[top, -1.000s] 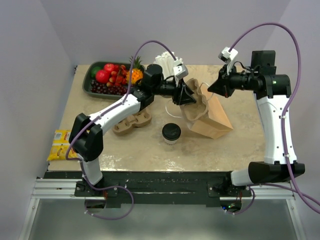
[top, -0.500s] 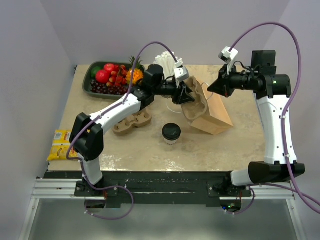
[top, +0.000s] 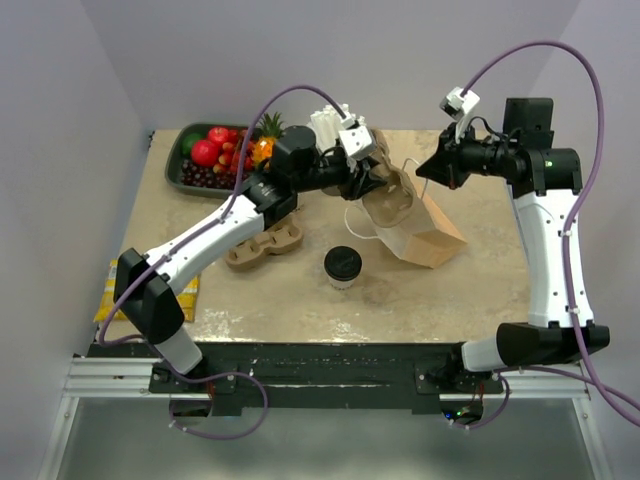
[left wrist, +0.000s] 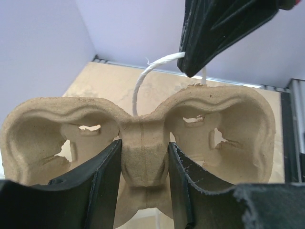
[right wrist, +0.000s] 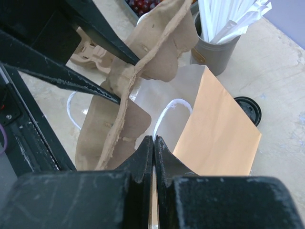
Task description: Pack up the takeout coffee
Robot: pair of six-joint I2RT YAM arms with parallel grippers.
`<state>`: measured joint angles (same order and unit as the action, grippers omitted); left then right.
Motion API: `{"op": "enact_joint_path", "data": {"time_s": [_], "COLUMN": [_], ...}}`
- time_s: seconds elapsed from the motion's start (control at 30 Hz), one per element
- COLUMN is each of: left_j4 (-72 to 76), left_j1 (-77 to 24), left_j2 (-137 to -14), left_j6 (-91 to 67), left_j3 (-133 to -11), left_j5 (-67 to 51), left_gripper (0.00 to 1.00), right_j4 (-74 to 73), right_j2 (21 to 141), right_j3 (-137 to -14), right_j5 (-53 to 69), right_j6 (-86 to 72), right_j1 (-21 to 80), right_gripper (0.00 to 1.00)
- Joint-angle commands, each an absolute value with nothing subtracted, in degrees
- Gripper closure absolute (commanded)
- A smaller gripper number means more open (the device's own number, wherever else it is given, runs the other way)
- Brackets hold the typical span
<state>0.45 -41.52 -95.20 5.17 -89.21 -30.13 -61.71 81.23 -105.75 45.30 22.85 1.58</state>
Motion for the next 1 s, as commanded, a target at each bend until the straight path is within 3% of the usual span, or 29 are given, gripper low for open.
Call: {"op": "enact_joint_path", "data": {"time_s": [0.0, 0.2, 0.33, 0.97], "left_j4": [0.44, 2.37, 2.37, 0.62], "left_j1": [-45.52, -52.03, -52.21, -53.70], "left_j2": [-93.34, -92.99, -93.60, -94.66], "left_j6": [11.58, 16.87, 18.80, 22.15], "left_j3": [-88.42, -85.52, -87.18, -86.84], "left_j5": [-14.09, 2.17, 6.05, 5.80], "left_gripper": [0.73, 0.74, 0.74, 0.74], "right_j4": [-57.84, -56.34, -56.42, -55.37], "right_j2": [81.47, 81.65, 81.39, 80.95], "right_j3": [-107.23, -107.31, -107.23, -106.17], "right_j5": [45.09, 45.09, 44.83, 44.91], "right_j6": [19.16, 16.00, 16.00, 14.94], "right_j1": [1.76, 1.76, 1.76, 1.76], "right_gripper": [1.00, 1.00, 1.00, 1.00]}}
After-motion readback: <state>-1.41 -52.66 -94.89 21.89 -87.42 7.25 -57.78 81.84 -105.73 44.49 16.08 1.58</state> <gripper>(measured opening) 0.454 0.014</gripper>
